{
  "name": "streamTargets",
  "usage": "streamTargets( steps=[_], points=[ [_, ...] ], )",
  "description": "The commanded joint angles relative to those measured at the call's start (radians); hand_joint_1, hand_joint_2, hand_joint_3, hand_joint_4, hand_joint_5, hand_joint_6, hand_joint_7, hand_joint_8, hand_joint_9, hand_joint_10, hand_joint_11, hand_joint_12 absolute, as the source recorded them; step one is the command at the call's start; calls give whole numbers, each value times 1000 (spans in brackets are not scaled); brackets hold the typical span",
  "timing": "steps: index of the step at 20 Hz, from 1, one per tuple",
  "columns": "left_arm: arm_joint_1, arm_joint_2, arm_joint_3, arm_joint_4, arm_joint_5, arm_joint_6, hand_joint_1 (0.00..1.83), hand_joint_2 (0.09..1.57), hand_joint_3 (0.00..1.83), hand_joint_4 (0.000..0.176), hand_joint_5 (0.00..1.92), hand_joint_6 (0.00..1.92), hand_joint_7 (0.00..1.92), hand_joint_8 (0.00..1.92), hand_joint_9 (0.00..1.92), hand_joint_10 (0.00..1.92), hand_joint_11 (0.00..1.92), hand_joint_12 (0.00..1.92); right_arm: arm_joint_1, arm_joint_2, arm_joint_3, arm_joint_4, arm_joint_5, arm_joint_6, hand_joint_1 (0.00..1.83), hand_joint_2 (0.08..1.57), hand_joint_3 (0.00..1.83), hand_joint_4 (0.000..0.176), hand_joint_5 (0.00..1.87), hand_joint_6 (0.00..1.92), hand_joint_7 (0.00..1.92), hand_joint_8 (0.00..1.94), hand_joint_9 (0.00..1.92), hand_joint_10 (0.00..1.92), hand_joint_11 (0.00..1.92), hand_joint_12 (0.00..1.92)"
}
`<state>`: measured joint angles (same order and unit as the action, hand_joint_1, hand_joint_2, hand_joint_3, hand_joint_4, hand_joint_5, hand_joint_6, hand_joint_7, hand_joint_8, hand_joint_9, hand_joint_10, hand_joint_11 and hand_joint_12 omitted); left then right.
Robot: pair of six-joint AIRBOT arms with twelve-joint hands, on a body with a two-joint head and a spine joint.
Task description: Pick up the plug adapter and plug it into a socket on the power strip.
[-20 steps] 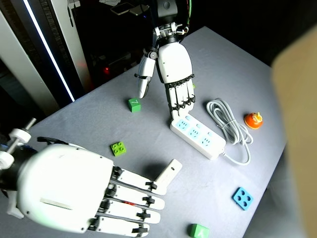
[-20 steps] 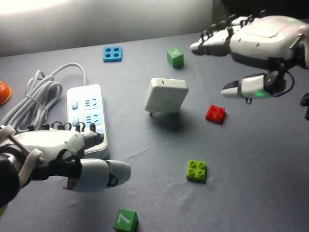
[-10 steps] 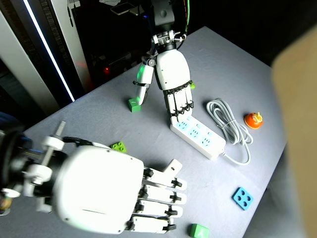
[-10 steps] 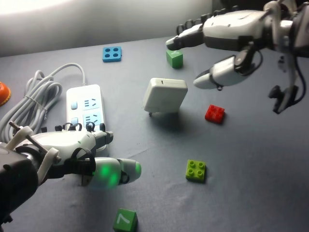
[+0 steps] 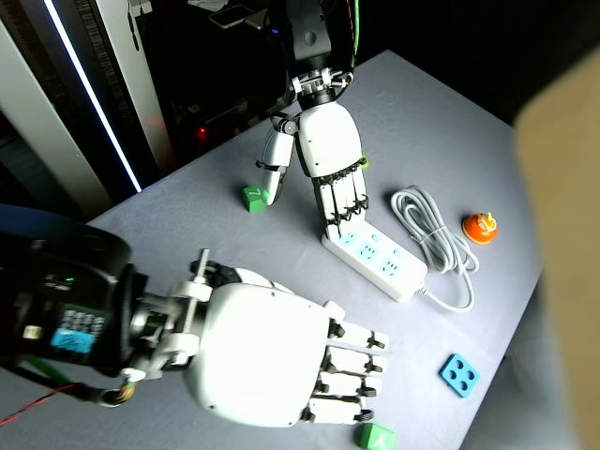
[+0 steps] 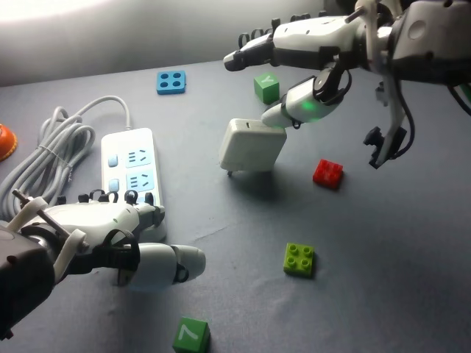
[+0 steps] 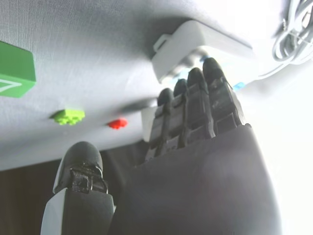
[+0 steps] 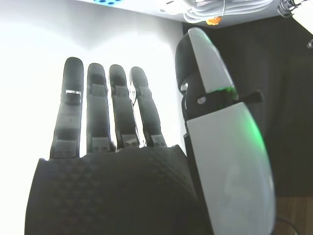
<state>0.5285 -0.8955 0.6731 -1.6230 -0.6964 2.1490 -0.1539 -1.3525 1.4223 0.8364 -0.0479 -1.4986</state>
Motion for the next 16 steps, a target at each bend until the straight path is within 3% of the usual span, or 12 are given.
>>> streamTargets(
  steps=[1,9,16],
  points=[
    [-1,0,1,35,-27,-2,0,1208,0,0,98,3,70,4,92,5,0,348,0,0,11,12,79,2,967,1184,2,0,209,0,203,0,219,1,0,791],
    [4,-1,2,35,-26,-1,0,1209,0,0,90,7,61,4,93,5,0,312,-32,-47,47,75,70,1,960,1197,4,0,188,2,183,0,199,1,0,717],
    [7,-2,4,35,-22,-1,0,1198,0,0,101,1,79,2,110,2,0,346,-58,-82,72,81,83,5,1009,1161,0,0,233,5,194,1,203,0,0,770]
  ],
)
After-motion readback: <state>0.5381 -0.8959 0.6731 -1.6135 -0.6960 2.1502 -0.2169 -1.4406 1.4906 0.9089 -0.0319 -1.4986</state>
